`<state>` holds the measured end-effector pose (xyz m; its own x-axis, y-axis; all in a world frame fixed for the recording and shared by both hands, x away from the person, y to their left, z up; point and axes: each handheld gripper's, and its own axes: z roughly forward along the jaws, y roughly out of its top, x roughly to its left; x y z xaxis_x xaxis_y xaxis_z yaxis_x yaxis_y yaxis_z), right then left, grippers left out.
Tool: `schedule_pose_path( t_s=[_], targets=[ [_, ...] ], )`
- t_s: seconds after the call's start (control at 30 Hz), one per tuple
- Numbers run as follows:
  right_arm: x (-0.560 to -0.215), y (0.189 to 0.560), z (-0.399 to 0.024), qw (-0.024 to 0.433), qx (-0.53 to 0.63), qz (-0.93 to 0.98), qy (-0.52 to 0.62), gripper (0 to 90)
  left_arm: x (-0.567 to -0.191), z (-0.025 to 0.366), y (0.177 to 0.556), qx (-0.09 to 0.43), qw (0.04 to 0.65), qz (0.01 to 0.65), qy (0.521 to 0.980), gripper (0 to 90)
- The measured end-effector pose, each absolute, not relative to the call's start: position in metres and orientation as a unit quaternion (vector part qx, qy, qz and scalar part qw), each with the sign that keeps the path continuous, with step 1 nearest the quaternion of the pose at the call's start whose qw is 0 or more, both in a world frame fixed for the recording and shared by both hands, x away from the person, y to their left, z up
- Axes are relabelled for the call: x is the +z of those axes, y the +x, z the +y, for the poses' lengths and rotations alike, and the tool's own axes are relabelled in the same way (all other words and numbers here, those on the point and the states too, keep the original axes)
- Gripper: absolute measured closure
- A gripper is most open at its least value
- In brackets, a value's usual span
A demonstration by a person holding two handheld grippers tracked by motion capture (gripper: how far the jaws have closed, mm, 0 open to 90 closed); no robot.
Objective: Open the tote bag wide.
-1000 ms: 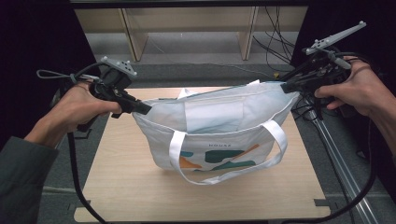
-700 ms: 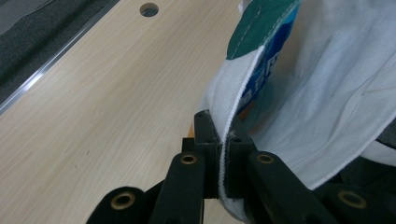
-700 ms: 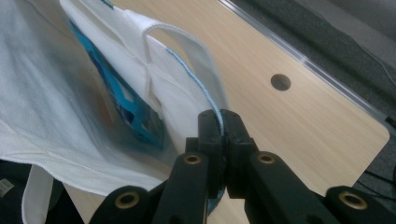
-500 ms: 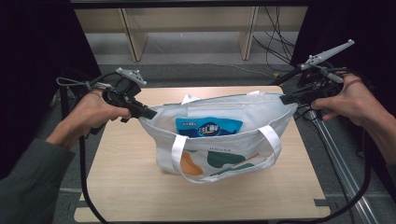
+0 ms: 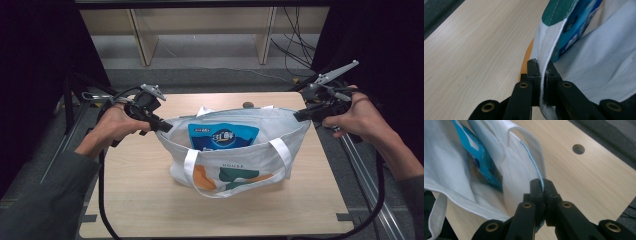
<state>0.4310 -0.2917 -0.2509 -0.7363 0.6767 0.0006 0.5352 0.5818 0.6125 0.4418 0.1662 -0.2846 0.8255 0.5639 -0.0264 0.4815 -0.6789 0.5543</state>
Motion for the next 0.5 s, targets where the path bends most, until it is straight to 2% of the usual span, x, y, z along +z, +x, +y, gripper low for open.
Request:
schedule_pose_path(
  t_s=[0.07, 0.2, 0.27, 0.33, 0.5],
  targets=[
    [-0.260, 0.432, -0.290, 0.099, 0.303, 0.883, 0.346, 88.4, -0.295, 0.166, 0.449, 0.070, 0.277, 0.295, 0.912, 85.0],
    [-0.279, 0.441, -0.292, 0.109, 0.275, 0.896, 0.332, 88.3, -0.313, 0.166, 0.461, 0.056, 0.280, 0.304, 0.909, 84.7],
    [-0.283, 0.443, -0.292, 0.092, 0.282, 0.890, 0.348, 88.3, -0.317, 0.164, 0.464, 0.051, 0.275, 0.306, 0.910, 84.7],
    [-0.287, 0.447, -0.297, 0.109, 0.276, 0.894, 0.335, 88.3, -0.325, 0.161, 0.465, 0.043, 0.269, 0.310, 0.911, 84.5],
    [-0.297, 0.447, -0.298, 0.101, 0.273, 0.892, 0.346, 88.3, -0.348, 0.156, 0.468, 0.032, 0.236, 0.298, 0.925, 83.7]
  ],
)
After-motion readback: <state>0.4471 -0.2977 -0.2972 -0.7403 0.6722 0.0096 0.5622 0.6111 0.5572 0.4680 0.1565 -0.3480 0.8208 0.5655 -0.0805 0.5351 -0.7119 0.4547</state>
